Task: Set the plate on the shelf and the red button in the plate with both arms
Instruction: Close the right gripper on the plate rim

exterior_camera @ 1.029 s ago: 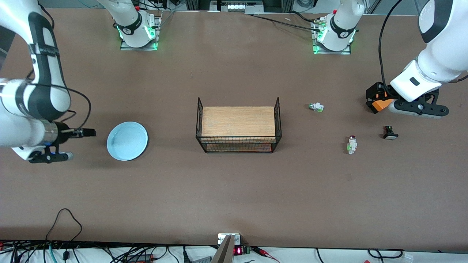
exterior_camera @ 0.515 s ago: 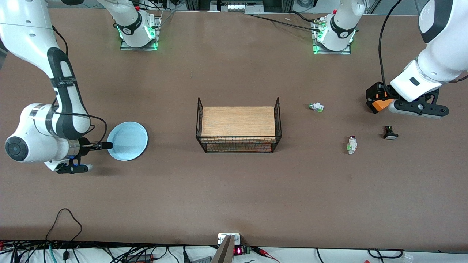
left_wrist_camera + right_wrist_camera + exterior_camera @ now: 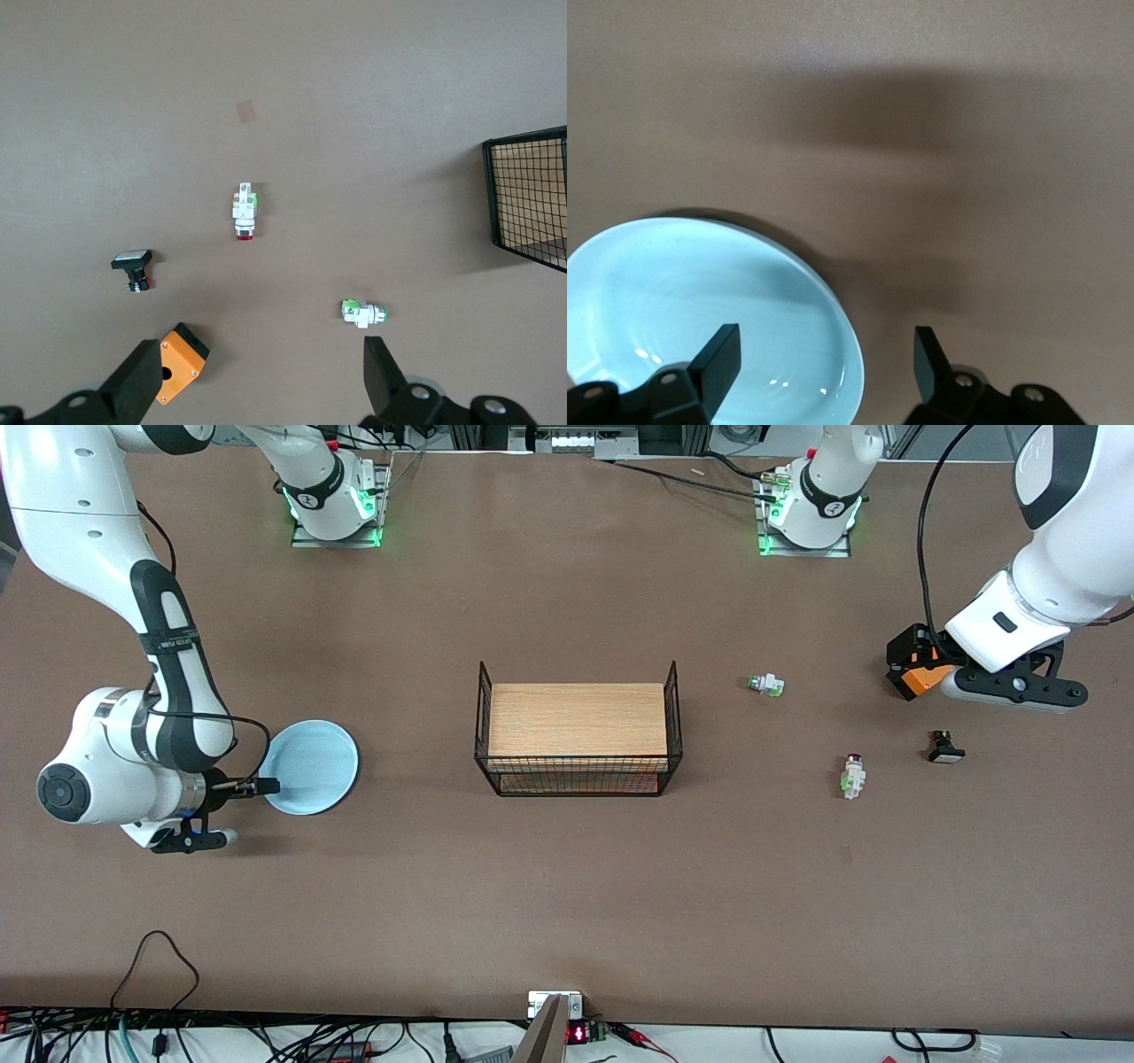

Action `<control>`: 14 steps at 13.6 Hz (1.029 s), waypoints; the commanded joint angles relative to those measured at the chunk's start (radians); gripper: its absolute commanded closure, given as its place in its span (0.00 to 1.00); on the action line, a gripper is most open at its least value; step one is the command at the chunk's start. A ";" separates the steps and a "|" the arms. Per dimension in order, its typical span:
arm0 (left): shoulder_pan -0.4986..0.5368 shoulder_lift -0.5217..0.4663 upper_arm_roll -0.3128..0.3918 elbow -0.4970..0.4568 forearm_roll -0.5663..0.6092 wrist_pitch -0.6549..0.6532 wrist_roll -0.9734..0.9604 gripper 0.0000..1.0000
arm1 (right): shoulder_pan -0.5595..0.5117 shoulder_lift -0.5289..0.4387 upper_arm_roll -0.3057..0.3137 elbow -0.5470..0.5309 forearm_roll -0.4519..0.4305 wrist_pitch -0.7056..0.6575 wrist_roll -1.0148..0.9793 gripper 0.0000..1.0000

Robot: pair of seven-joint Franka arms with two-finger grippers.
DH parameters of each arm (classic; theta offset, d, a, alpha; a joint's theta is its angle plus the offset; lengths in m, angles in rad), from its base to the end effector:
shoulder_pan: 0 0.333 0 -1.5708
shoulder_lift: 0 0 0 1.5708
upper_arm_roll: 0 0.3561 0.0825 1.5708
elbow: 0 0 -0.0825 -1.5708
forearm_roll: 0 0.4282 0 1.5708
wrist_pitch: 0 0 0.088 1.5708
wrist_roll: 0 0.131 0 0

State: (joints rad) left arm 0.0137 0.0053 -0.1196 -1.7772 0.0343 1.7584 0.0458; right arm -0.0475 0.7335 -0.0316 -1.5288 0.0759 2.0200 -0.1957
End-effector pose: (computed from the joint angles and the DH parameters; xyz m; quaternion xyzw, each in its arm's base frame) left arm 0.6022 -0.0600 0.5463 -0.9967 0.0792 0.0115 0.0169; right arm 0.7347 -0.0493 0.1848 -0.9917 -0.0401 0.1165 0.0373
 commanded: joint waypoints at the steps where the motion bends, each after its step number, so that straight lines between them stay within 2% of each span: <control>1: 0.002 0.013 0.000 0.031 -0.002 -0.023 0.023 0.00 | -0.018 0.044 0.006 0.009 0.024 0.049 -0.031 0.17; 2: 0.002 0.013 0.000 0.031 -0.002 -0.023 0.023 0.00 | -0.020 0.046 0.006 0.004 0.024 0.057 -0.033 0.21; 3: 0.000 0.013 0.000 0.031 -0.002 -0.023 0.023 0.00 | -0.020 0.046 0.006 0.001 0.024 0.059 -0.034 0.28; 4: 0.000 0.013 0.000 0.031 -0.002 -0.023 0.023 0.00 | -0.023 0.046 0.006 0.001 0.041 0.059 -0.033 0.29; 5: 0.002 0.013 0.000 0.031 -0.002 -0.023 0.023 0.00 | -0.025 0.044 0.006 -0.001 0.092 0.052 -0.034 0.35; 6: 0.002 0.013 0.000 0.031 -0.002 -0.023 0.023 0.00 | -0.032 0.044 0.004 -0.002 0.132 0.045 -0.033 0.45; 11: -0.001 0.015 0.000 0.033 -0.002 -0.022 0.023 0.00 | -0.061 0.044 0.006 -0.017 0.191 0.019 -0.031 0.95; 12: -0.003 0.016 0.000 0.035 -0.002 -0.022 0.023 0.00 | -0.066 0.044 0.006 -0.019 0.221 0.013 -0.033 0.99; 14: 0.000 0.025 0.000 0.050 -0.002 -0.025 0.023 0.00 | -0.069 0.038 0.006 -0.024 0.228 0.009 -0.030 1.00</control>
State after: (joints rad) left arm 0.0132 0.0063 -0.1205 -1.7743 0.0343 1.7583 0.0459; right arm -0.1004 0.7795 -0.0378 -1.5331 0.2782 2.0292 -0.2101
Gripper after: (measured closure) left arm 0.000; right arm 0.974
